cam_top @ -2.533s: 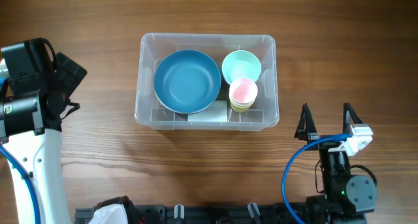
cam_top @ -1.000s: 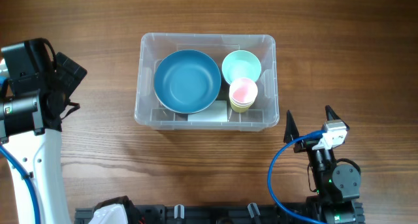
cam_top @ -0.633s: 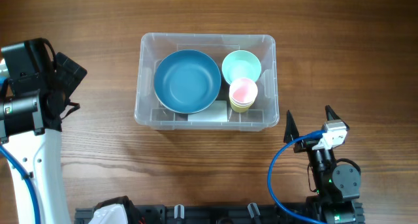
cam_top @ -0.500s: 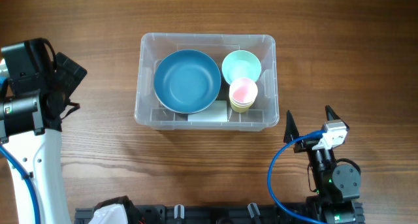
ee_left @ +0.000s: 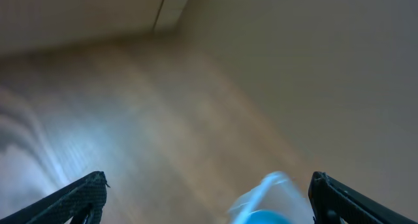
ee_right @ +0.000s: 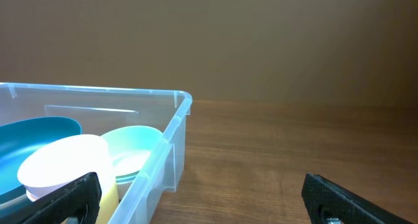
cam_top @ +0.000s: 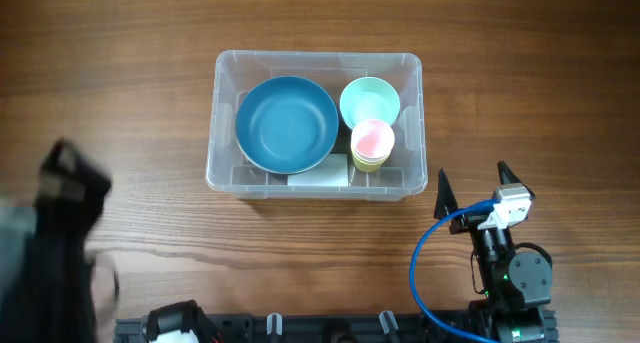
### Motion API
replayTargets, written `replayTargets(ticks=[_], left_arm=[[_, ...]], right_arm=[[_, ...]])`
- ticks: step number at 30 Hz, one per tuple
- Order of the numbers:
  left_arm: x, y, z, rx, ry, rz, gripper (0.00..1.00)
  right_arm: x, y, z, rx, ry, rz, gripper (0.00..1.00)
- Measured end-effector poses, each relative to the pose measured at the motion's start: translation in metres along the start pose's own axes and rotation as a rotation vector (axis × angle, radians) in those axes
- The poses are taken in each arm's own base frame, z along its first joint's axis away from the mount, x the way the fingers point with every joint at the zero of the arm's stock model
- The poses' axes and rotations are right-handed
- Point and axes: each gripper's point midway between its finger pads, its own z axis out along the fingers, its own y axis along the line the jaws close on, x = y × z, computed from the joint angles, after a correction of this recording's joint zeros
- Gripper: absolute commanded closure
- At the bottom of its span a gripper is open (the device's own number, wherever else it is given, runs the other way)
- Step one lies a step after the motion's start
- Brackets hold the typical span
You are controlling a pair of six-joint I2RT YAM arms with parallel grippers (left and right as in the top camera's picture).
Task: Pack container
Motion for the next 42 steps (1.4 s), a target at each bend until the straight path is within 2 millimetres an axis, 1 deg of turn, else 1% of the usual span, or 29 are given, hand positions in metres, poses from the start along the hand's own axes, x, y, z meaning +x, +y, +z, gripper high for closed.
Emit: replayTargets(ticks=[3,6,9,11,16,20,23,28,34,38,42], left_arm=[[-0.012,0.008,-0.057,0.117,-0.133,-0.043,0.00],[-0.014,0.017,-0.099,0.223,-0.221,-0.072,0.00],[-0.013,0.024,-0.123,0.297,-0.266,-0.089,0.00],[-0.012,0.028,-0.133,0.334,-0.280,-0.096,0.00],[-0.006,0.036,-0.146,0.402,-0.293,-0.105,0.00],[0.003,0.045,-0.148,0.416,-0.302,-0.110,0.00],[0.011,0.051,-0.142,0.405,-0.300,-0.109,0.00],[0.028,0.055,-0.123,0.372,-0.259,-0.090,0.00],[0.055,0.064,-0.096,0.299,-0.168,-0.050,0.00],[0.067,0.066,-0.081,0.271,-0.134,-0.035,0.00],[0.082,0.067,-0.059,0.241,-0.093,-0.017,0.00]], right_arm=[[0.000,0.000,0.000,0.000,0.000,0.000,0.00],[0.000,0.000,0.000,0.000,0.000,0.000,0.00],[0.000,0.000,0.000,0.000,0.000,0.000,0.00],[0.000,0.000,0.000,0.000,-0.001,0.000,0.00],[0.000,0.000,0.000,0.000,0.000,0.000,0.00],[0.000,0.000,0.000,0.000,-0.001,0.000,0.00],[0.000,0.000,0.000,0.000,-0.001,0.000,0.01],[0.000,0.000,0.000,0.000,0.000,0.000,0.00],[0.000,0.000,0.000,0.000,-0.001,0.000,0.00],[0.000,0.000,0.000,0.000,-0.001,0.000,0.00],[0.000,0.000,0.000,0.000,-0.001,0.000,0.00]])
